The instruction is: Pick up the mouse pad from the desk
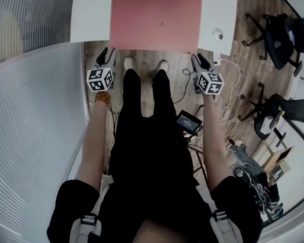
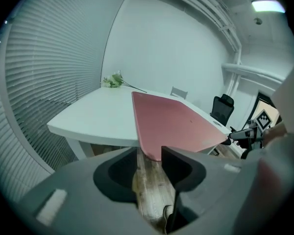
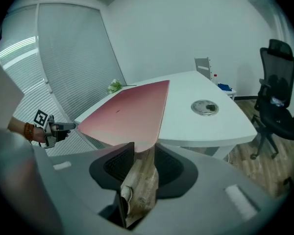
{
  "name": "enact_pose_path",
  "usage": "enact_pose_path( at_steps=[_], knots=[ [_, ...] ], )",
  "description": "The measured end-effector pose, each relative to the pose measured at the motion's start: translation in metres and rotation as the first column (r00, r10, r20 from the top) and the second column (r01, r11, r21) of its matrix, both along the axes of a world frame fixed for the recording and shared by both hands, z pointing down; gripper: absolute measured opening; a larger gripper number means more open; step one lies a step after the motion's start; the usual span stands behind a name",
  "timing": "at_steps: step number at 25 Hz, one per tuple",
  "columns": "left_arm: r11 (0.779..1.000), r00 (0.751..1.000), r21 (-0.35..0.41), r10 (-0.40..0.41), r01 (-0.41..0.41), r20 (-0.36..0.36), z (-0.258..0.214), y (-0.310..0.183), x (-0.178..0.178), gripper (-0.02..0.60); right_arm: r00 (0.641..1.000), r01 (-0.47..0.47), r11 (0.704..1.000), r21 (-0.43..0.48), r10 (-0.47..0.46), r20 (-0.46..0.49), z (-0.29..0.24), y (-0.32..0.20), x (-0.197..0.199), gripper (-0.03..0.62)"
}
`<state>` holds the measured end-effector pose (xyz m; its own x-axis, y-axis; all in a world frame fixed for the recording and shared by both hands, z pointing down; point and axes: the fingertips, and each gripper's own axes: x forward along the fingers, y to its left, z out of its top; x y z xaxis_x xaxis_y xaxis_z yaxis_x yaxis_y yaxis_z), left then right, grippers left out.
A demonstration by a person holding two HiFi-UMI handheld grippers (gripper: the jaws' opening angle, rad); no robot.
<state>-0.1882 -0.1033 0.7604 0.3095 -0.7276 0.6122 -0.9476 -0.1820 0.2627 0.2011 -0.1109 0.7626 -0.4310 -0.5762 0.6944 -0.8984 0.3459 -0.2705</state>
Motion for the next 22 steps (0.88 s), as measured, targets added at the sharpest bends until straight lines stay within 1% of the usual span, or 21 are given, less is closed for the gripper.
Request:
enact_pose_path(
  at_steps=[1, 3, 5, 6, 9, 12, 14, 17, 22],
  knots=[
    [1.0, 1.0, -0.001, 0.0, 0.0, -0.008, -0.007, -0.003, -0.001, 0.161, 1.0, -0.007, 1.0, -0.011, 0.007, 0.025, -0.005, -0.002, 0.001, 0.166],
    [1.0, 0.999, -0.001, 0.004, -0.004, -0.051, -0.018, -0.007, -0.002, 0.161, 0.996, -0.028, 0.999, -0.029, 0.03, 0.084, -0.012, -0.004, -0.001, 0.189],
    [1.0, 0.995, -0.003, 0.018, -0.018, -0.102, -0.022, -0.014, 0.004, 0.161, 0.988, -0.053, 0.997, -0.049, 0.06, 0.144, -0.015, -0.008, 0.0, 0.198],
    [1.0, 0.993, -0.007, 0.023, -0.024, -0.114, -0.021, -0.02, 0.01, 0.161, 0.983, -0.061, 0.996, -0.062, 0.071, 0.167, -0.013, -0.012, 0.003, 0.207],
    [0.999, 0.992, -0.028, 0.017, -0.02, -0.127, -0.011, -0.041, 0.025, 0.161, 0.97, -0.081, 0.991, -0.107, 0.103, 0.219, 0.001, -0.029, 0.014, 0.221],
    [0.998, 0.989, -0.057, 0.003, -0.011, -0.145, -0.007, -0.05, 0.029, 0.161, 0.947, -0.113, 0.982, -0.15, 0.153, 0.283, 0.004, -0.04, 0.016, 0.227],
    [0.998, 0.985, -0.068, -0.011, -0.001, -0.17, -0.004, -0.049, 0.029, 0.161, 0.938, -0.113, 0.98, -0.165, 0.16, 0.307, 0.006, -0.041, 0.013, 0.23],
    [0.997, 0.98, -0.074, -0.036, 0.022, -0.198, 0.0, -0.045, 0.028, 0.165, 0.938, -0.093, 0.981, -0.17, 0.144, 0.317, 0.009, -0.039, 0.005, 0.23],
    [0.995, 0.977, -0.094, -0.039, 0.02, -0.21, -0.002, -0.055, 0.034, 0.165, 0.926, -0.111, 0.979, -0.171, 0.164, 0.34, 0.001, -0.051, 0.004, 0.229]
  ],
)
